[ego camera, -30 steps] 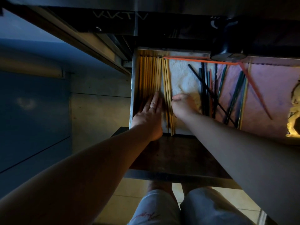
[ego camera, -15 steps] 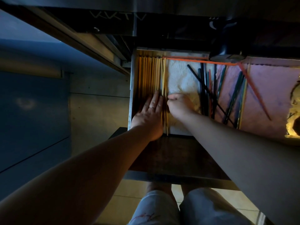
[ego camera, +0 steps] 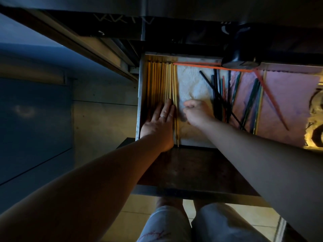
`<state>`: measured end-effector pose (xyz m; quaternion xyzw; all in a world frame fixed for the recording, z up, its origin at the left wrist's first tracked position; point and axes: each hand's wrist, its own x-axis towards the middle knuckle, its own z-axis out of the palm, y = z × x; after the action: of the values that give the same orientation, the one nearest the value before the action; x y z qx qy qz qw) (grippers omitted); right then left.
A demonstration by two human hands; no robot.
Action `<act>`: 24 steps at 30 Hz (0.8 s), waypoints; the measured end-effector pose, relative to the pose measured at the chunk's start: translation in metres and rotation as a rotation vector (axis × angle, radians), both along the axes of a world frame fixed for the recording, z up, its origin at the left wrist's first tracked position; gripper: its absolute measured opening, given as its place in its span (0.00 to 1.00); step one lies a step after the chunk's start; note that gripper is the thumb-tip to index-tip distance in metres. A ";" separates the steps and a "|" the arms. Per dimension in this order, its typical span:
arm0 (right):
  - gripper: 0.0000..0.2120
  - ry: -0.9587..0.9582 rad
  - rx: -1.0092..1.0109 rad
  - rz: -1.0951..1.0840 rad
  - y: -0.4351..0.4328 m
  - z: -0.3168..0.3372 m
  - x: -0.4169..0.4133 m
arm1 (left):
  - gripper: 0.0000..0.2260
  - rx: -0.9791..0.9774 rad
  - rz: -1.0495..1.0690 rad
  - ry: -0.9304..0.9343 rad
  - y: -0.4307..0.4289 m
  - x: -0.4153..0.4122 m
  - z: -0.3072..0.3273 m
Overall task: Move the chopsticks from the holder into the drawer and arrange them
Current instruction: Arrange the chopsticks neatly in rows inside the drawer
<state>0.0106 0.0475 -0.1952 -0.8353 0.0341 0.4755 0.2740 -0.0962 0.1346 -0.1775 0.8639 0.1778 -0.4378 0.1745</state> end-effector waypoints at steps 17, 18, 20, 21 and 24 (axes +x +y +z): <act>0.13 -0.538 0.037 0.185 -0.010 0.007 0.036 | 0.44 0.045 -0.202 -0.227 -0.006 0.005 -0.005; 0.15 -0.615 0.017 0.266 -0.013 0.007 0.043 | 0.43 0.024 -0.236 -0.236 -0.009 0.007 -0.006; 0.20 -0.736 -0.029 0.429 -0.017 0.006 0.053 | 0.43 -0.011 -0.242 -0.204 -0.013 0.010 -0.007; 0.23 -0.765 -0.048 0.499 -0.018 0.005 0.056 | 0.43 -0.016 -0.233 -0.185 -0.014 0.011 -0.007; 0.29 -0.739 -0.082 0.626 -0.016 0.003 0.066 | 0.45 -0.005 -0.217 -0.181 -0.013 0.008 -0.006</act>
<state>0.0768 0.0313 -0.1926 -0.9286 -0.2996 0.2047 0.0783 -0.0887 0.1218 -0.1837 0.9136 0.0654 -0.3746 0.1438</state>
